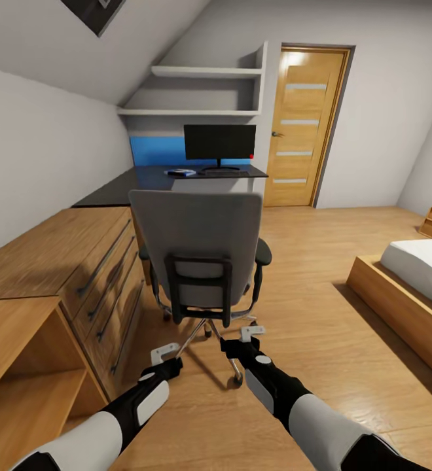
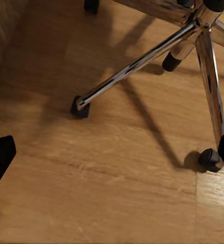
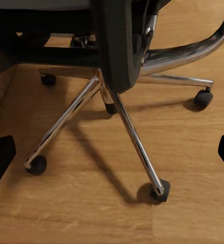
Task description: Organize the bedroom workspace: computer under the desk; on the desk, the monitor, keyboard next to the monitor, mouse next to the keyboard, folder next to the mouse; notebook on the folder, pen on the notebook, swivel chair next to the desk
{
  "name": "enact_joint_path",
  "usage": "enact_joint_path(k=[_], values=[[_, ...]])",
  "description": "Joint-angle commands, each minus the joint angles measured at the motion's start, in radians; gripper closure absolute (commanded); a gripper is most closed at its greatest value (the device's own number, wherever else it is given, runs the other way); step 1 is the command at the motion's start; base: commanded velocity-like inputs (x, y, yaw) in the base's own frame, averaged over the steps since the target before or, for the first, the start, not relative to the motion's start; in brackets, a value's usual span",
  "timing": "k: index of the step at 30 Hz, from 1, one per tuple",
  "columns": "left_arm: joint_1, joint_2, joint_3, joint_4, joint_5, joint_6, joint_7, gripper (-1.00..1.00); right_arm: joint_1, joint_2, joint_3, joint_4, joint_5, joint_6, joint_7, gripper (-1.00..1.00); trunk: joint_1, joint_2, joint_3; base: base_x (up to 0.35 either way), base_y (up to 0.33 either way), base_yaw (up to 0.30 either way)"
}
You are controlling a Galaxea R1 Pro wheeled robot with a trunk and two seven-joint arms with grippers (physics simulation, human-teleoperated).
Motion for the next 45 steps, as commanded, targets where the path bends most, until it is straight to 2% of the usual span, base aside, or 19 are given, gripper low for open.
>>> enact_joint_path(k=[1, 9, 14, 17, 22, 32, 36, 40, 41, 45], values=[[-0.001, 0.001, -0.008, -0.007, 0.008, 0.000, 0.007, -1.00, -0.003, -0.001, 0.009, 0.000, -0.010, -0.004, -0.006, -1.00, 0.004, -0.008, -0.004, 0.000, 0.000, 0.000], [-0.044, 0.000, -0.008, -0.040, 0.008, 0.059, 0.006, -1.00, -0.011, -0.011, 0.011, 0.001, -0.010, -0.049, -0.006, -1.00, 0.034, -0.064, -0.029, 0.000, 0.000, 0.000], [-0.055, -0.002, -0.010, -0.059, 0.008, 0.054, 0.002, -1.00, -0.011, -0.014, 0.012, 0.002, -0.009, -0.082, -0.006, -1.00, 0.034, -0.064, -0.029, 0.000, 0.000, 0.000], [-0.057, 0.000, -0.009, -0.060, 0.010, 0.023, 0.001, -1.00, -0.010, -0.014, 0.012, 0.004, -0.009, -0.122, -0.006, -1.00, 0.034, -0.064, -0.029, 0.000, 0.000, 0.000], [-0.058, 0.024, -0.008, -0.034, 0.016, -0.073, 0.002, -1.00, -0.010, -0.014, 0.012, 0.018, -0.008, -0.155, -0.006, -1.00, 0.034, -0.064, -0.029, 0.000, 0.000, 0.000], [-0.058, 0.031, -0.010, -0.014, 0.016, -0.093, 0.001, -1.00, -0.010, -0.014, 0.015, 0.042, -0.008, -0.162, -0.002, -1.00, 0.034, -0.064, -0.029, 0.120, 0.000, 0.000], [-0.058, 0.031, -0.011, -0.013, 0.015, -0.094, -0.001, -1.00, -0.010, -0.013, 0.033, 0.048, -0.007, -0.162, 0.001, -1.00, 0.034, -0.064, -0.029, 0.170, 0.000, 0.000], [-0.058, 0.030, -0.025, -0.012, 0.015, -0.094, -0.002, -1.00, -0.010, -0.011, 0.089, 0.054, -0.010, -0.156, 0.003, -1.00, 0.034, -0.064, -0.029, 0.150, 0.000, 0.000], [-0.058, 0.030, -0.027, -0.012, 0.014, -0.094, -0.002, -1.00, -0.010, -0.007, 0.102, 0.081, -0.010, -0.146, 0.003, -1.00, 0.034, -0.064, -0.029, 0.022, 0.000, 0.000], [-0.058, 0.030, -0.029, -0.012, 0.014, -0.096, -0.001, -1.00, -0.010, -0.005, 0.107, 0.103, -0.010, -0.140, 0.003, -1.00, 0.034, -0.064, -0.029, 0.010, 0.000, 0.000]])
